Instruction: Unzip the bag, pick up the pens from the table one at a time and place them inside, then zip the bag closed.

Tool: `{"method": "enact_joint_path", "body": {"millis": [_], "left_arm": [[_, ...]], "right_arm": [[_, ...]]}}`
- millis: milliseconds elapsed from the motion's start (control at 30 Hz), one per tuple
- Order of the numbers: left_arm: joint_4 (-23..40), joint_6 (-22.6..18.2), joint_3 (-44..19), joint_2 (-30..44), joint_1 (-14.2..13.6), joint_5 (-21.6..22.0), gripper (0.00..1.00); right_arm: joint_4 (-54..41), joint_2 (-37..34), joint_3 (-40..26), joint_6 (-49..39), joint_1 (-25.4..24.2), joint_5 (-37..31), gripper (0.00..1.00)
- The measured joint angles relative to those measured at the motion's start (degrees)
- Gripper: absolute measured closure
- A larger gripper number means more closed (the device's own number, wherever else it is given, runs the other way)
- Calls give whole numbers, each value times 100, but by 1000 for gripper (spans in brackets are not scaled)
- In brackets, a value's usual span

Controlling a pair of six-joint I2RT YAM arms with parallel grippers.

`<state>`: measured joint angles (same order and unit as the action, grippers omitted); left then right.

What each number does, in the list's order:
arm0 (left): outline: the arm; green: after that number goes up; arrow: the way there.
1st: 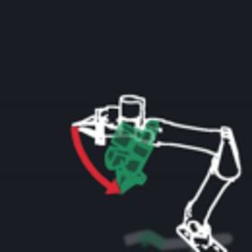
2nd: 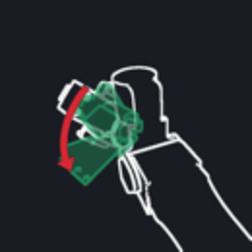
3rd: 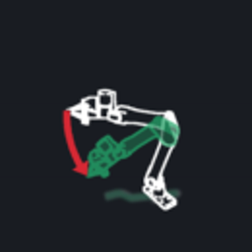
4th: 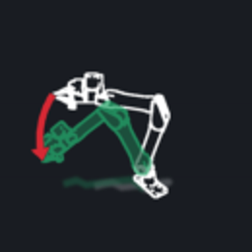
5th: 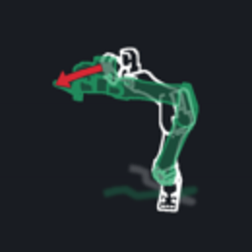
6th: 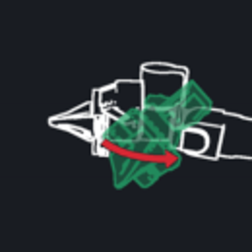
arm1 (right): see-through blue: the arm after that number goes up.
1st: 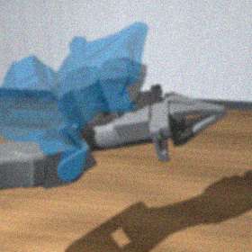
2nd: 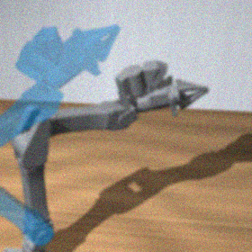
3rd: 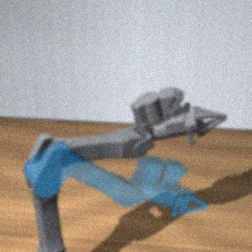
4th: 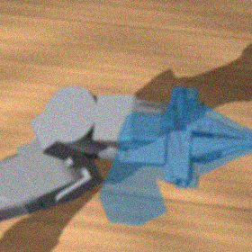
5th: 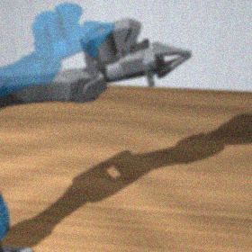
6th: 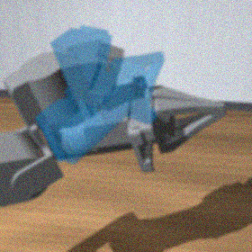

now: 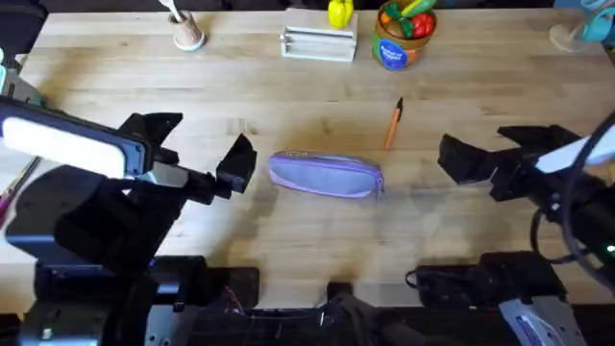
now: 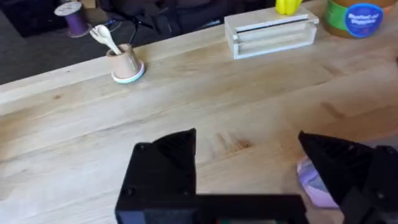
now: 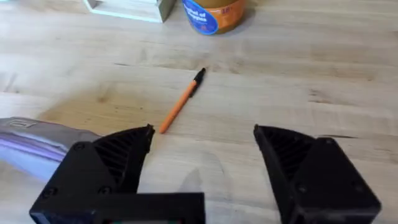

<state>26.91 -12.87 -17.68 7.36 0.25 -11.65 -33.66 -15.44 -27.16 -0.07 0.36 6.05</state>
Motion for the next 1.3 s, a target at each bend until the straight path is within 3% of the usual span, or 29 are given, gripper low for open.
{"method": "enact_joint_path", "body": {"millis": [100,133,300,400,567,633,667,733,767,967,1300], "left_arm": [[482,-492,-703,560,0,-290,10],[963,-995,-1445,1268,0,-656,10],[2065,-1892,-2615,2582,0,-1199,10],[2927,-2671,-3371,3382,0,-1319,10],[4078,-4533,-4408,4419,0,-1429,9],[4238,-5344,-4563,4672,0,-1496,8],[4355,-6412,-4591,4957,0,-1647,8],[4417,-6895,-4591,5147,-2,-1747,8],[4516,-7371,-4591,5482,0,-1952,7],[5094,-8350,-4591,6288,-1,-2199,7],[4973,-9223,-4591,7794,0,-2608,7]], "right_arm": [[-493,-658,-770,-1,0,233,5],[-1182,-1453,-1678,0,3,446,5],[-2286,-2545,-3107,-1,22,609,6],[-2739,-2997,-3787,-1,22,652,6],[-2877,-3330,-4226,-2,22,702,6],[-2920,-3344,-4229,-1,22,711,6],[-2936,-3342,-4229,-30,22,711,5],[-2935,-3344,-4229,-47,22,709,6],[-2937,-3342,-4229,-64,22,711,5],[-2947,-3343,-4229,-186,22,711,5],[-2928,-3344,-4229,-215,22,710,5]]}}
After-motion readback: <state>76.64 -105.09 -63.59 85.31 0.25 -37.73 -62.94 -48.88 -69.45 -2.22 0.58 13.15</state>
